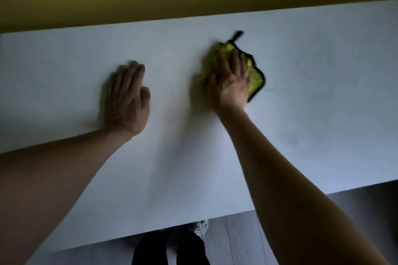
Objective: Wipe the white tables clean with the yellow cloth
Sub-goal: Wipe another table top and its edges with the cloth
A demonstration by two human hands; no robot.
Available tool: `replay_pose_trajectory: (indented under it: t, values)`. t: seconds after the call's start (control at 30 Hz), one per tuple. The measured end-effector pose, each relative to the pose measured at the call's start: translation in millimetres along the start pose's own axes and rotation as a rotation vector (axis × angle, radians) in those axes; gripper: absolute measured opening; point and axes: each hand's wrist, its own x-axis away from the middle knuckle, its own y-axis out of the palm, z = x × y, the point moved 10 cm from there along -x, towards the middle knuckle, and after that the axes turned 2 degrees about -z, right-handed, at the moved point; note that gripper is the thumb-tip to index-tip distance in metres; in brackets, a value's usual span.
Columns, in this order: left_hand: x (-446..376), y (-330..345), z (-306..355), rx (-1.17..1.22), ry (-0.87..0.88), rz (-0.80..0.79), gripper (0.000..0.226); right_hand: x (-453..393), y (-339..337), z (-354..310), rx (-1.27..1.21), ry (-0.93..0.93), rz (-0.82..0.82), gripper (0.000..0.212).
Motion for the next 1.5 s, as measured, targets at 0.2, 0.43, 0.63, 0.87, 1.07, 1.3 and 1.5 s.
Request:
replay_pose_trajectory:
  t: [0.2, 0.43, 0.63, 0.87, 1.07, 1.3, 1.5]
  values:
    - [2.3, -0.2, -7.3, 0.003, -0.069, 0.011, 0.061, 13.4, 50.2, -104.1, 0.016, -0.345, -0.099, 0.060]
    - [-0.4, 1.2, -5.0, 0.001, -0.065, -0.011, 0.062, -53.1, -19.0, 25.0, 0.069, -0.042, 0.091, 0.062]
    - [-0.8, 0.1, -3.6, -0.006, -0.063, -0.003, 0.061, -61.8, -24.1, 49.6, 0.057, 0.225, 0.162, 0.058]
    - [-2.0, 1.4, -6.9, -0.027, -0.056, -0.023, 0.061, -33.5, 67.0, -138.2, 0.074, -0.364, -0.124, 0.064]
    - [-4.3, 1.3, -6.7, -0.011, -0.062, -0.038, 0.062, -70.5, 59.9, -125.0, 0.046, -0.447, -0.122, 0.060]
    - [-4.4, 2.1, -5.1, -0.012, -0.069, -0.033, 0.062, -157.7, -15.5, 35.5, 0.072, 0.144, 0.088, 0.058]
    - [-4.7, 3.3, -6.6, -0.028, -0.063, -0.026, 0.062, -132.5, 32.2, -61.5, 0.143, -0.065, -0.055, 0.069]
